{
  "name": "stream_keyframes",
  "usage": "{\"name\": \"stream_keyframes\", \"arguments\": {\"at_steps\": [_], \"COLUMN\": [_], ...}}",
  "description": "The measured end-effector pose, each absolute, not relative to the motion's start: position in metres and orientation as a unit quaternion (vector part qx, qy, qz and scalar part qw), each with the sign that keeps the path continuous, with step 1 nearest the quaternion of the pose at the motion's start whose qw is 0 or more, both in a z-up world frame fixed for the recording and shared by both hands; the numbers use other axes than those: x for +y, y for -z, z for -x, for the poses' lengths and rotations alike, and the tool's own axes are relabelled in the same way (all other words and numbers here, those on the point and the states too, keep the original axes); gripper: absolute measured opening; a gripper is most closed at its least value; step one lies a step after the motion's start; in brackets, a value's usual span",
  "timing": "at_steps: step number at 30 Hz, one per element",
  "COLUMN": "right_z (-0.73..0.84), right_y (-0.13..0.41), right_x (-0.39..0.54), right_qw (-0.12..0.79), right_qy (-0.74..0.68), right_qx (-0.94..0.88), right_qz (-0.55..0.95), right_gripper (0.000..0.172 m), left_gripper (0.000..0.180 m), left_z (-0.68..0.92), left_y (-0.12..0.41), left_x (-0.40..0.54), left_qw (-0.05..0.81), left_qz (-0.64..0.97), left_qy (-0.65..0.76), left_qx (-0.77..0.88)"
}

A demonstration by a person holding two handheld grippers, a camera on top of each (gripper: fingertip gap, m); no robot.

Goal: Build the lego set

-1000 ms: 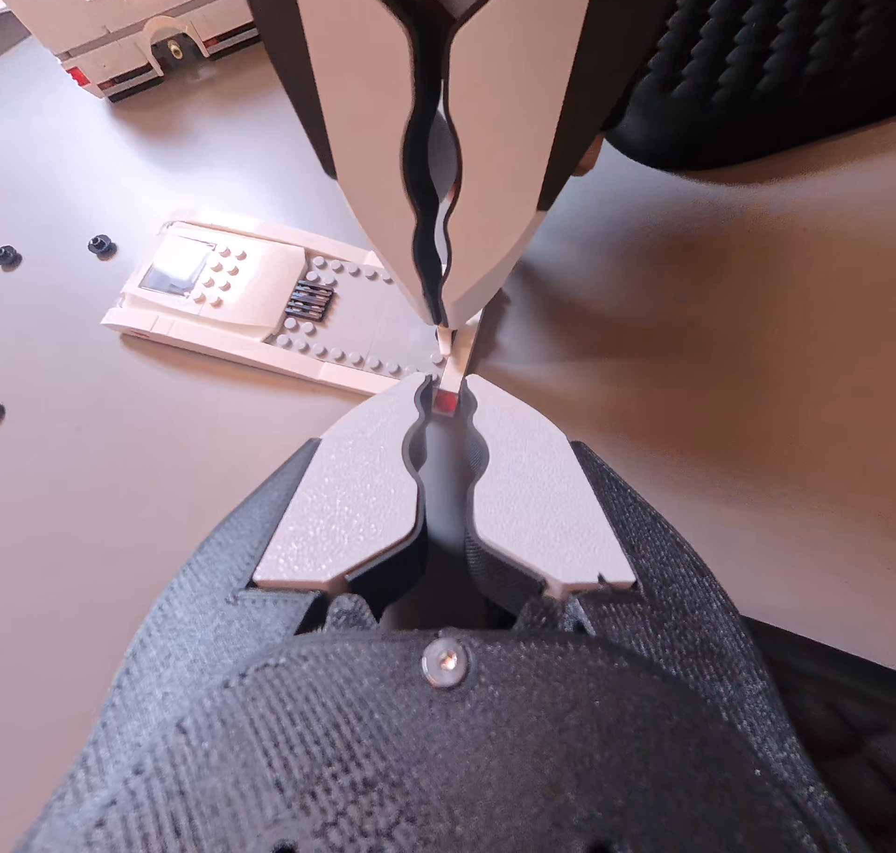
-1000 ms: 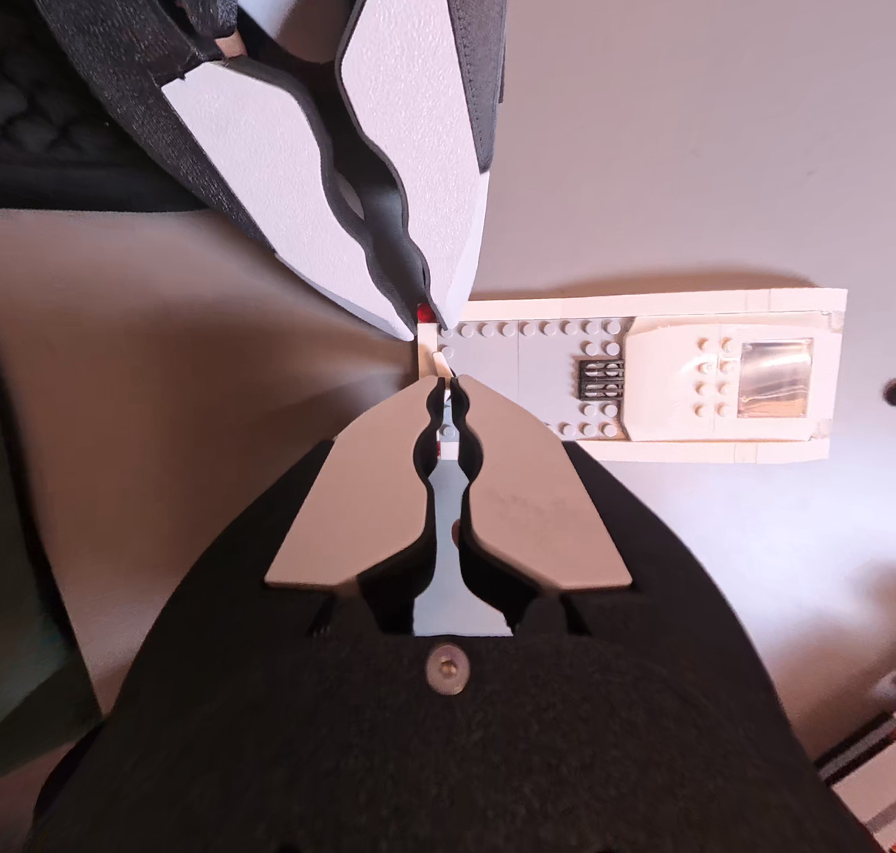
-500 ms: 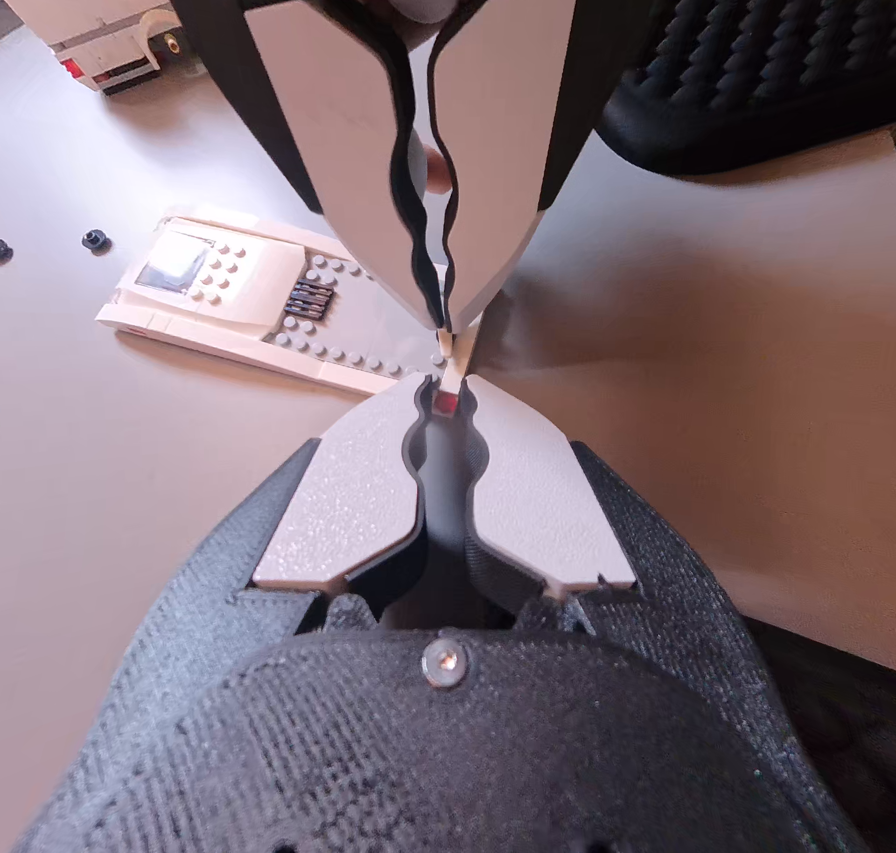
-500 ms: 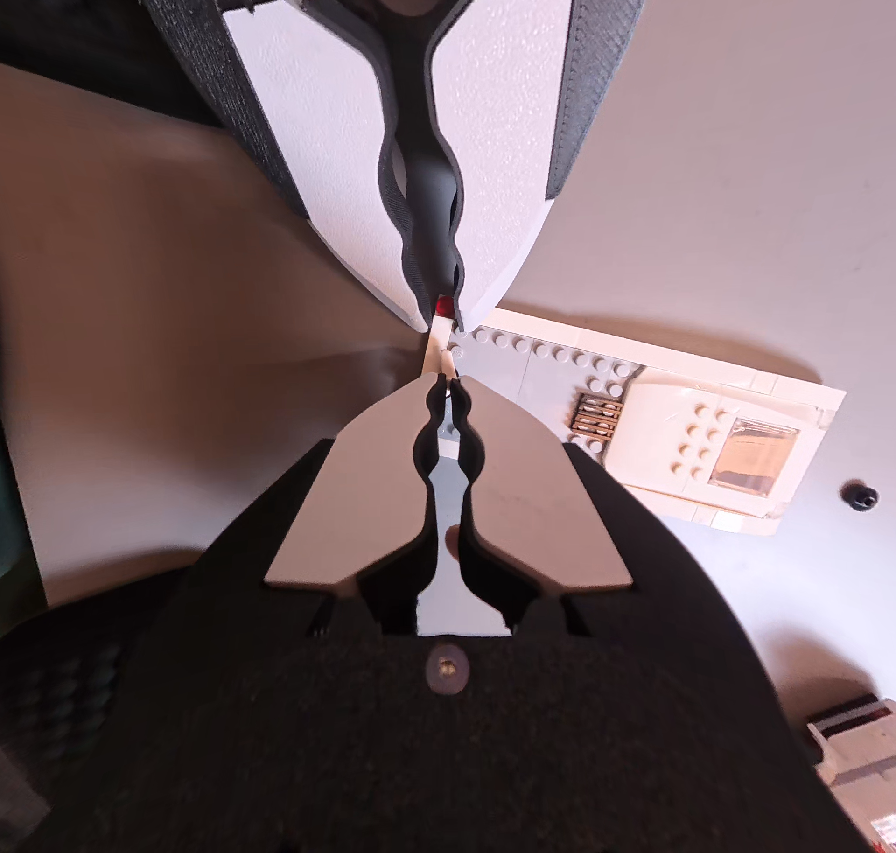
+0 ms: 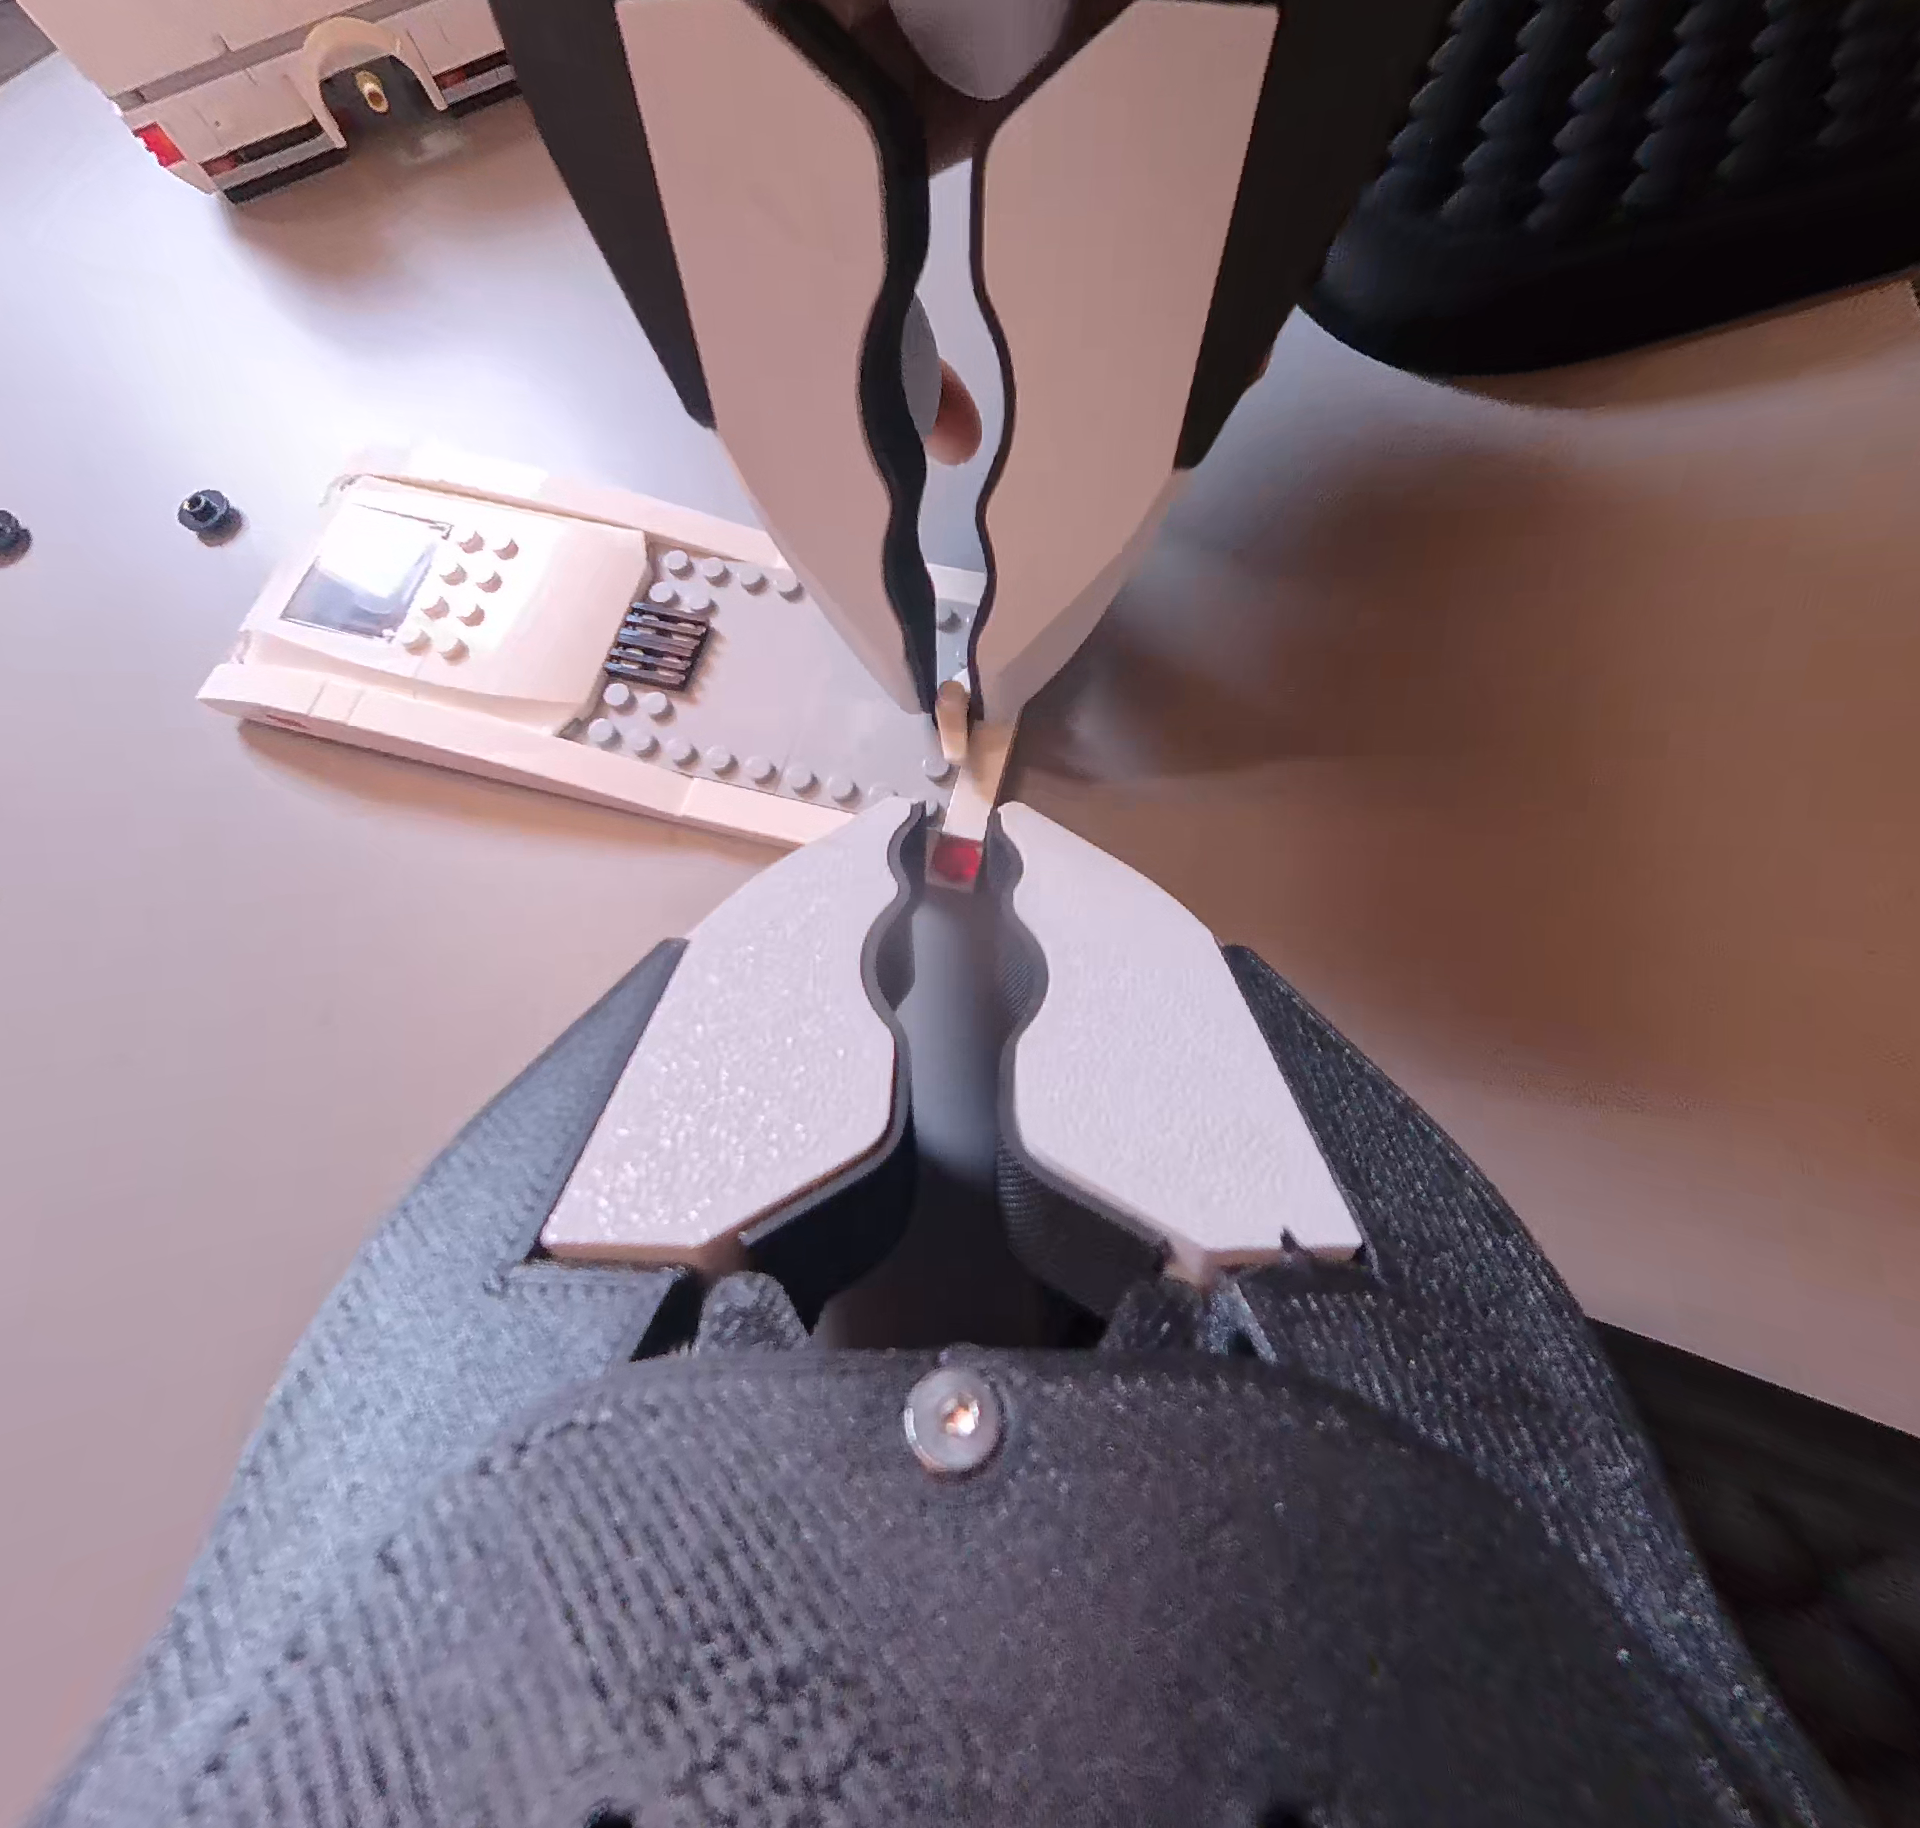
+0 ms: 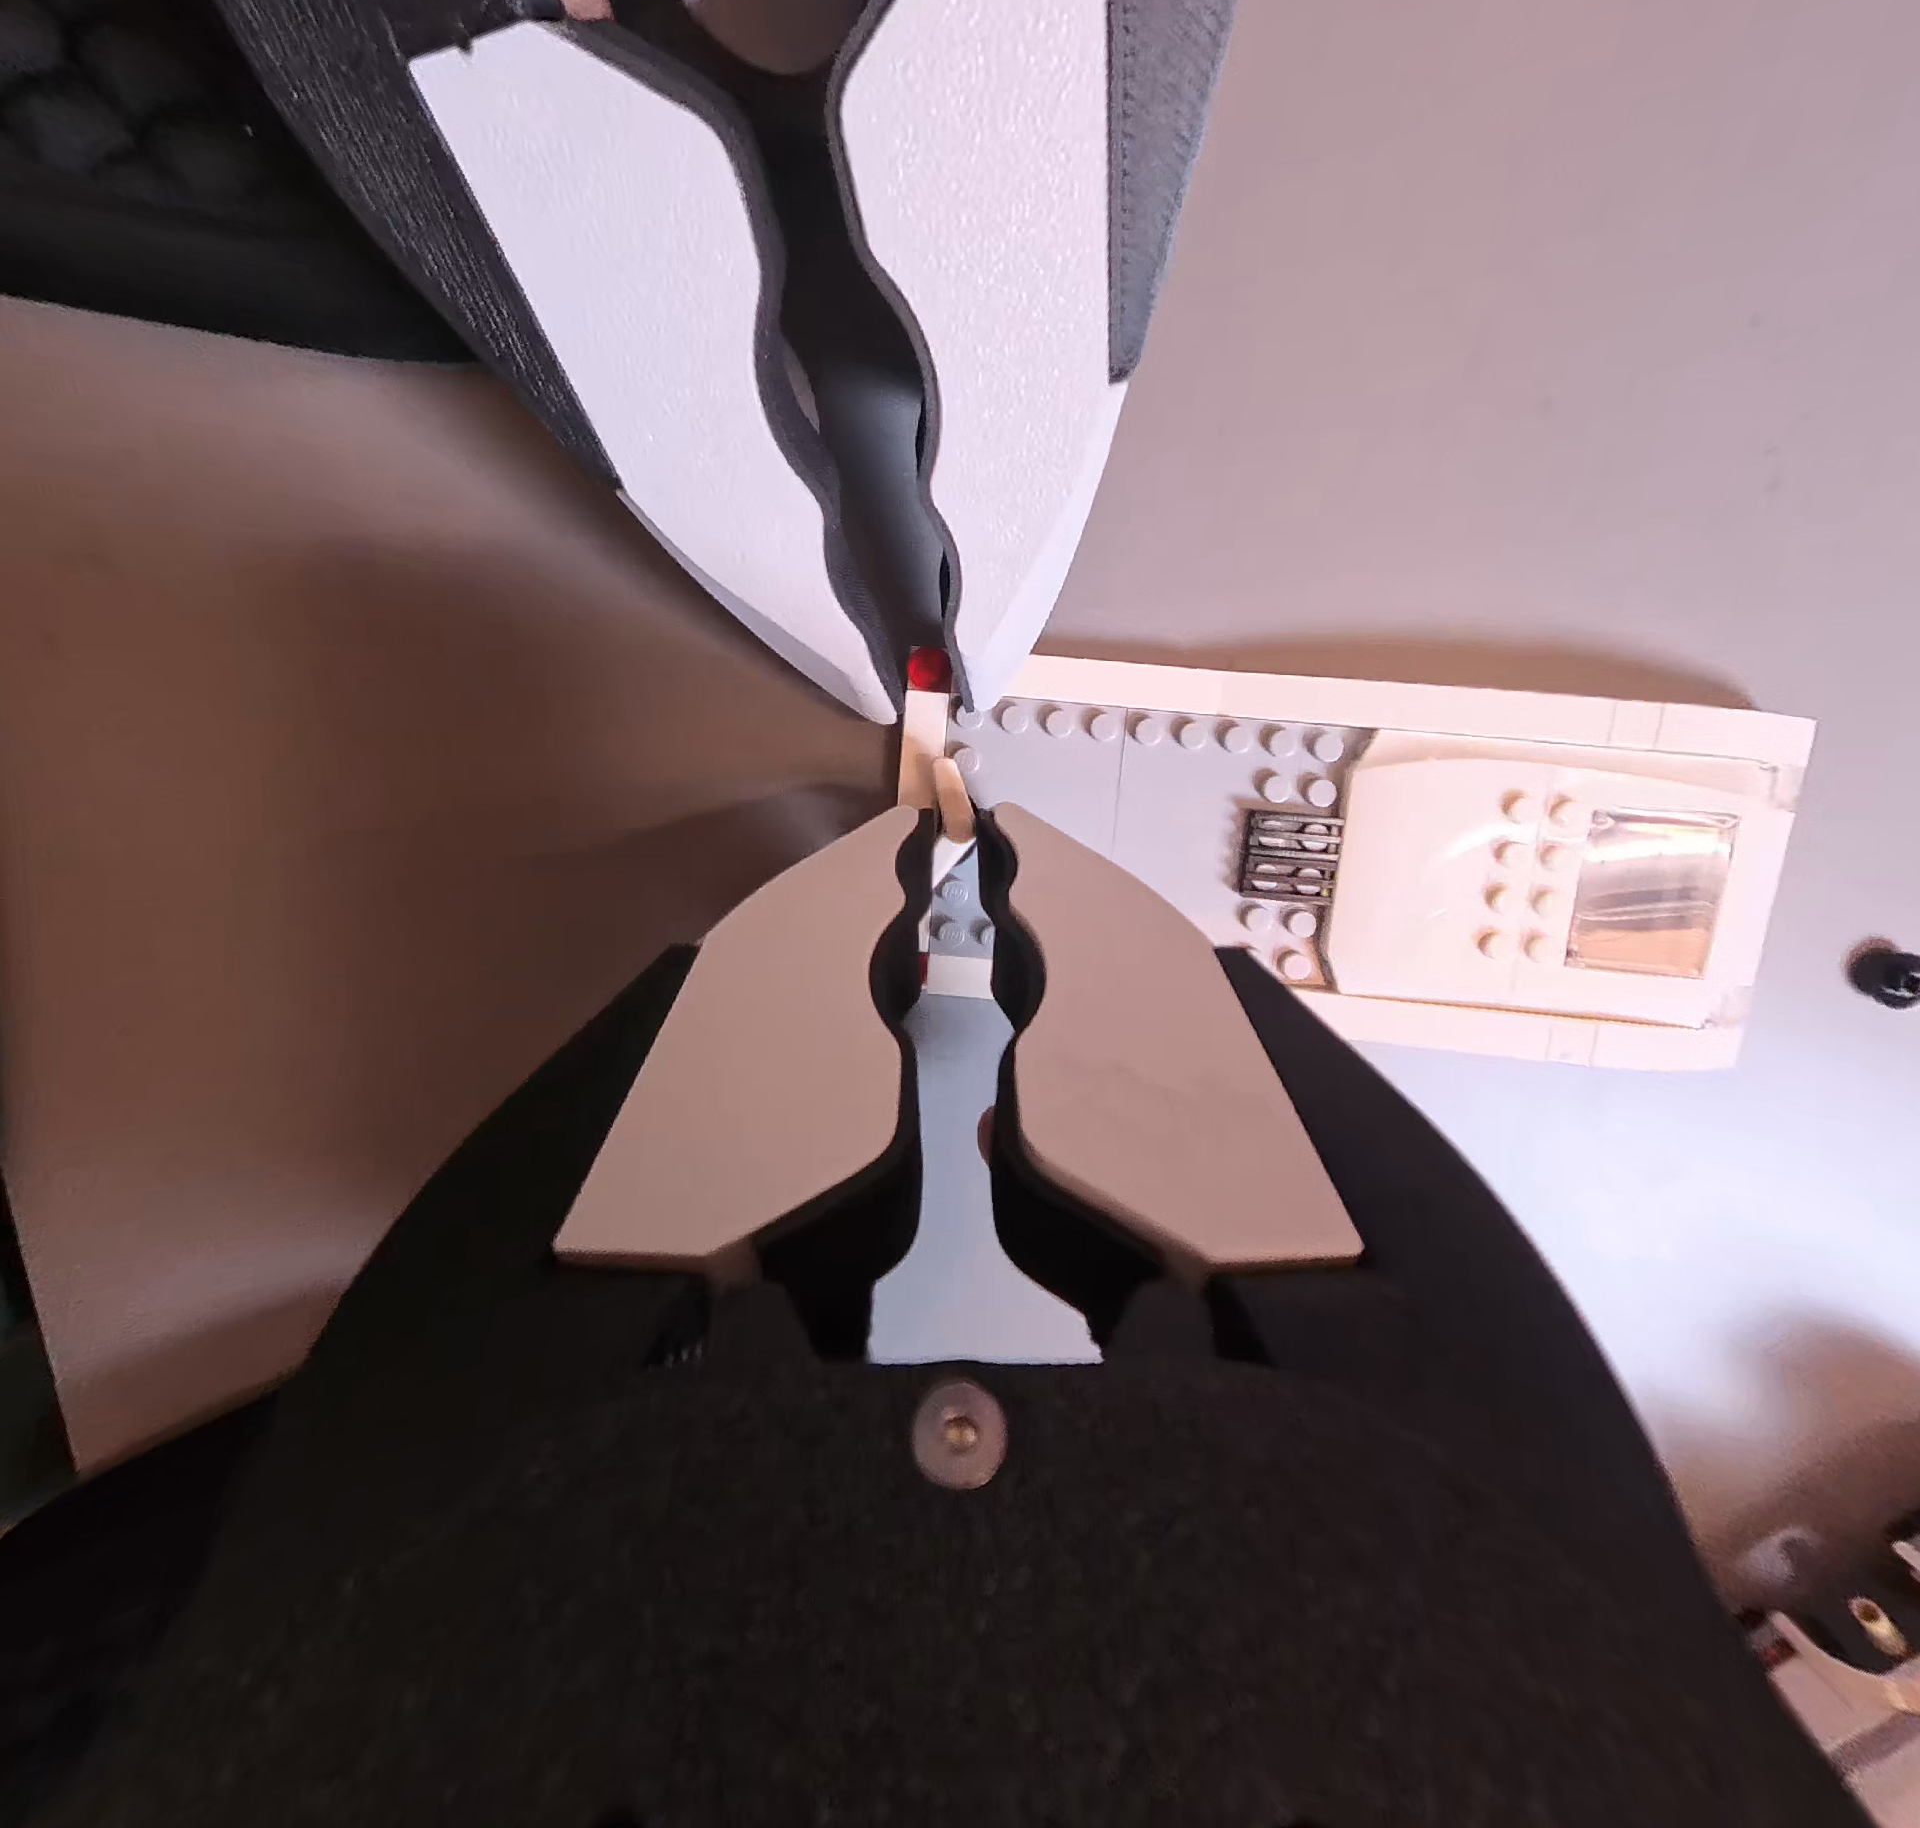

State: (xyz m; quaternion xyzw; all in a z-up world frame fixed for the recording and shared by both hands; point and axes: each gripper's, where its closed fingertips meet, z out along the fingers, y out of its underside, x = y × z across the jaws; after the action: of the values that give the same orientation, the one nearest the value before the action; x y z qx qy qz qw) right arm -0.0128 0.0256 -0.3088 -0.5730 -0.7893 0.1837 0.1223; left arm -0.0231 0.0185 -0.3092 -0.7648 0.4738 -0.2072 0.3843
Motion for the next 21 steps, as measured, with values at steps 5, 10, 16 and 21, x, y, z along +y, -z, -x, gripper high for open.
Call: {"name": "stream_keyframes", "arguments": {"at_steps": [5, 10, 16, 21], "right_z": [0.013, 0.013, 0.014, 0.009], "right_y": [0.310, 0.310, 0.310, 0.297], "right_x": [0.026, 0.025, 0.025, 0.018], "right_qw": [0.114, 0.108, 0.112, 0.139], "right_qy": [-0.166, -0.157, -0.170, -0.237], "right_qx": [-0.810, -0.823, -0.818, -0.786], "right_qz": [0.550, 0.535, 0.538, 0.554], "right_gripper": [0.006, 0.006, 0.006, 0.028], "left_gripper": [0.011, 0.011, 0.011, 0.011], "left_z": [0.023, 0.023, 0.023, 0.024], "left_y": [0.309, 0.309, 0.309, 0.309], "left_x": [0.018, 0.018, 0.018, 0.018], "left_qw": [0.384, 0.383, 0.382, 0.382], "left_qz": [0.765, 0.765, 0.765, 0.766], "left_qy": [0.208, 0.209, 0.211, 0.212], "left_qx": [0.473, 0.473, 0.473, 0.471]}}
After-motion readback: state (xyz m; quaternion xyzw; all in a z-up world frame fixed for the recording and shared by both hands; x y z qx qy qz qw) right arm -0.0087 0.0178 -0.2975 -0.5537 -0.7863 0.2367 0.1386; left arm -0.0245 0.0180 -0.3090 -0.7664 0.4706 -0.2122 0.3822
